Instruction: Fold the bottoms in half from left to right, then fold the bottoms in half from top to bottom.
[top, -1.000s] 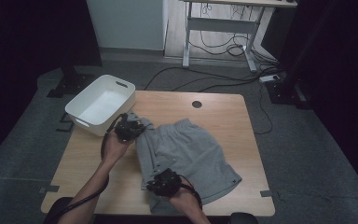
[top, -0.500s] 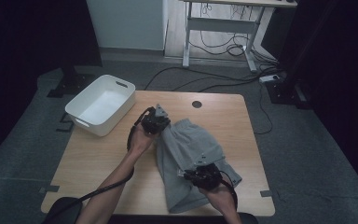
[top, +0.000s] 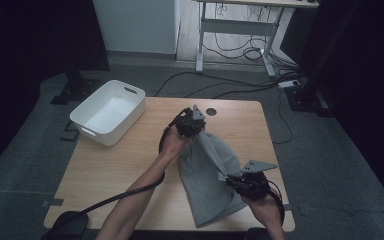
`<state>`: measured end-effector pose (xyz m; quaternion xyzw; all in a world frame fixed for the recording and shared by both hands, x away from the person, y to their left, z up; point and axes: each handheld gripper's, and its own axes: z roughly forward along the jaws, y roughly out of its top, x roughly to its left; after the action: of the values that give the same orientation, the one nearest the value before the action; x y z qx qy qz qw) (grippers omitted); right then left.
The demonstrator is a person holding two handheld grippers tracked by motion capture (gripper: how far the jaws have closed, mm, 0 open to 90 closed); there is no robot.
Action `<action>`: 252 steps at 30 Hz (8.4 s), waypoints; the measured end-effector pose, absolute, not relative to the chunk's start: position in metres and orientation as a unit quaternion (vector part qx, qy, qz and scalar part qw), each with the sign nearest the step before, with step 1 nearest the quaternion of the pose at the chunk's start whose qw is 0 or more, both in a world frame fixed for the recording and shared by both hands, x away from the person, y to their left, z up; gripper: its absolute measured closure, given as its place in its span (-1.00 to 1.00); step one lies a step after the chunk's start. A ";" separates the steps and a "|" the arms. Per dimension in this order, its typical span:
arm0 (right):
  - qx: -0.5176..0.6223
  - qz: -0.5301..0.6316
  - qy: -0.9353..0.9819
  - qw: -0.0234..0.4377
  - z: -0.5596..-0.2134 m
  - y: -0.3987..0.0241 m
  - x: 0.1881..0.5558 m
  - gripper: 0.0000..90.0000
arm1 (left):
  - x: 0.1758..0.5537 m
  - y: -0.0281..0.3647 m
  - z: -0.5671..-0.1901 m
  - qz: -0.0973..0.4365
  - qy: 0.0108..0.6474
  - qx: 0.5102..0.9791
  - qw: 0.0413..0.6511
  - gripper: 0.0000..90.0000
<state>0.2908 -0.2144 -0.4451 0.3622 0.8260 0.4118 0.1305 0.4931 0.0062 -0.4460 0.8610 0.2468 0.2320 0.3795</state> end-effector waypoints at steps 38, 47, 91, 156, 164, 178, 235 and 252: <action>0.507 0.277 0.801 0.158 -0.518 -0.316 0.289 0.63 | 0.467 0.032 -0.527 0.200 0.265 0.895 0.296 -0.29; 0.475 0.345 0.795 0.153 -0.480 -0.295 0.295 0.14 | 0.443 0.046 -0.506 0.200 0.263 0.885 0.330 -0.57; 0.519 0.250 0.797 0.180 -0.534 -0.285 0.316 -0.42 | 0.389 0.057 -0.544 0.143 0.280 0.898 0.308 -1.00; 0.378 0.322 0.865 0.072 -0.532 -0.157 0.267 0.79 | 0.302 0.162 -0.530 0.061 0.190 0.928 0.316 0.81; 0.366 0.328 0.869 0.059 -0.524 -0.168 0.250 0.80 | 0.281 0.163 -0.517 0.012 0.153 0.926 0.344 0.85; 0.344 0.371 0.854 0.122 -0.466 -0.173 0.274 0.81 | 0.317 0.169 -0.473 0.084 0.174 0.893 0.407 0.84; 0.458 0.364 0.791 0.177 -0.468 -0.186 0.465 -0.24 | 0.508 0.145 -0.475 0.166 0.376 0.830 0.377 -0.55; 0.416 0.371 0.817 0.145 -0.496 -0.194 0.403 -0.28 | 0.444 0.158 -0.523 0.090 0.332 0.857 0.384 -0.50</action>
<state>0.4027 -0.1936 -0.4965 0.4164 0.8175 0.3708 0.1446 0.4439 0.1576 -0.5234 0.8570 0.3320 0.0896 0.3839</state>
